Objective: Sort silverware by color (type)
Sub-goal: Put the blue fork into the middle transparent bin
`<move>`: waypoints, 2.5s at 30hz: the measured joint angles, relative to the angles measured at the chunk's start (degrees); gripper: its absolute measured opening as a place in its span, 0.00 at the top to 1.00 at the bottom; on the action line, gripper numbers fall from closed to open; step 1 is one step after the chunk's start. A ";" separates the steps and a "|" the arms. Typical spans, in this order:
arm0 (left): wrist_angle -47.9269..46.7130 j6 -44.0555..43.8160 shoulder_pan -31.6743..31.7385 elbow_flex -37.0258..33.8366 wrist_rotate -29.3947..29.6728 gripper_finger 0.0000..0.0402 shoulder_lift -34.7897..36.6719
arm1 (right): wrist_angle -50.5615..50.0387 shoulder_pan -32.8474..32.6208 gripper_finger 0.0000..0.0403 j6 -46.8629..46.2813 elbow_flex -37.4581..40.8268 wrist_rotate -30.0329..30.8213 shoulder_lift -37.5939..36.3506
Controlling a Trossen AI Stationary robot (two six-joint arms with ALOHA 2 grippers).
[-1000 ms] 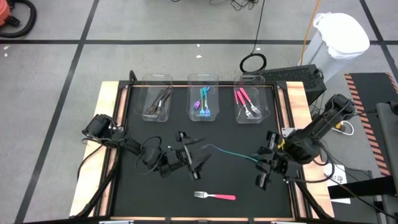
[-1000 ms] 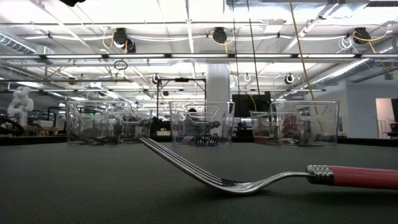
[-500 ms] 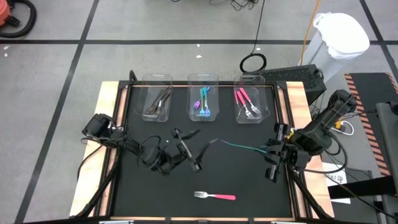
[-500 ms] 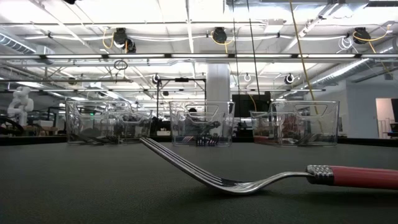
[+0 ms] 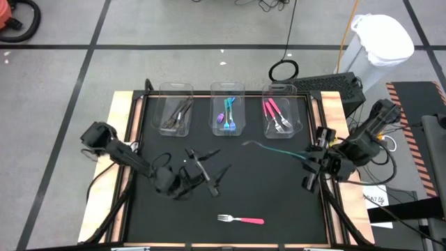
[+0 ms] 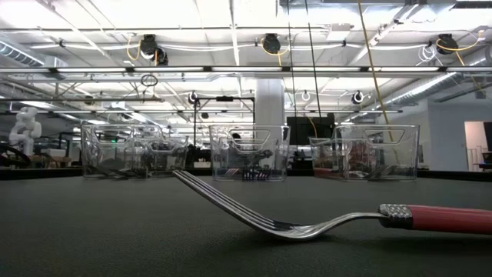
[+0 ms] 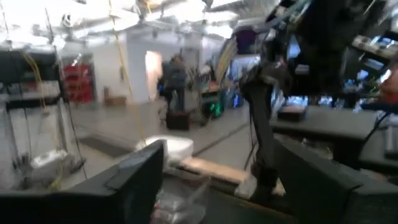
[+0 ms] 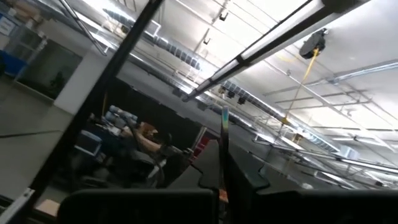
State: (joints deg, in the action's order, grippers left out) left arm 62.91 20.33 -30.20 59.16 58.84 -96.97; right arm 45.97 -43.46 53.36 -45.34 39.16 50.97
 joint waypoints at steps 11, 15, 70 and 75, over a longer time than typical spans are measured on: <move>-36.65 -25.62 2.17 0.00 -7.44 0.38 7.68 | -10.14 14.11 0.99 -7.59 0.00 -0.28 -3.01; -40.00 -25.97 3.09 0.00 -7.64 0.41 7.96 | -14.80 20.71 0.99 -11.60 0.00 -3.78 -2.94; -70.07 -35.06 4.28 -1.43 -10.62 0.95 16.14 | -31.96 84.93 0.99 -48.19 -21.64 -85.85 45.21; -69.41 -35.89 4.31 -1.43 -10.62 0.95 16.14 | -31.84 85.09 0.99 -48.20 -21.62 -88.34 48.45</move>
State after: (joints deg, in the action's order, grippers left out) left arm -6.50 -15.56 -25.89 57.73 48.23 -80.84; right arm 14.13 41.63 5.16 -66.96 -49.19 99.42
